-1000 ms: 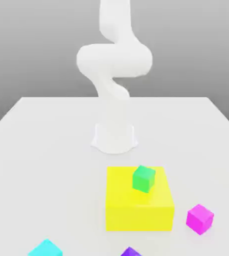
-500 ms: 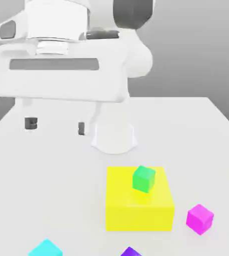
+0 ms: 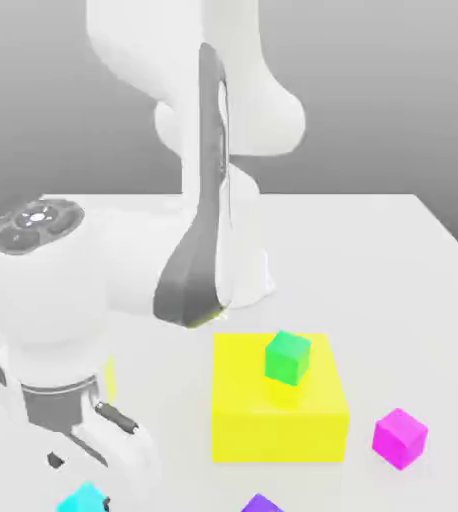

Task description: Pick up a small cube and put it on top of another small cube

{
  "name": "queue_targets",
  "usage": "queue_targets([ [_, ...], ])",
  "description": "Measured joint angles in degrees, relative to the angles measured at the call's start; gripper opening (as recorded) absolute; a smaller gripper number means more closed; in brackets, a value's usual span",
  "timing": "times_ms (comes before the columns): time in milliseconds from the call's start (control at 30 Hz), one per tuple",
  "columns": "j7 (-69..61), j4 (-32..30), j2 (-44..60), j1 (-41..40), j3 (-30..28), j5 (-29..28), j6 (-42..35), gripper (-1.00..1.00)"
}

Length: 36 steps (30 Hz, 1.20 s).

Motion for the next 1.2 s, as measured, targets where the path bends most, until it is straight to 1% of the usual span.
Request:
queue_targets([
  [33, -0.2, 0.3, 1.5, -0.1, 0.1, 0.3, 1.2, -1.00],
  [267, -0.2, 0.3, 1.7, -0.1, 0.2, 0.3, 1.3, -1.00],
  [433, 1.0, -2.1, -7.3, 1.0, -0.5, -1.1, -5.2, -1.00],
  [567, 3.0, -7.5, -15.7, 4.1, 0.9, -2.4, -8.1, -1.00],
  [767, 5.3, -15.9, -28.1, 8.9, 4.7, -3.3, -12.1, -1.00],
  [933, 6.3, -23.0, -38.5, 12.3, 6.8, -2.7, -15.4, -1.00],
  [1133, 6.6, -31.5, -51.2, 16.7, 10.2, -0.6, -19.5, -1.00],
  [1200, 6.6, -33.3, -50.7, 17.3, 10.8, -0.3, -17.2, -1.00],
])
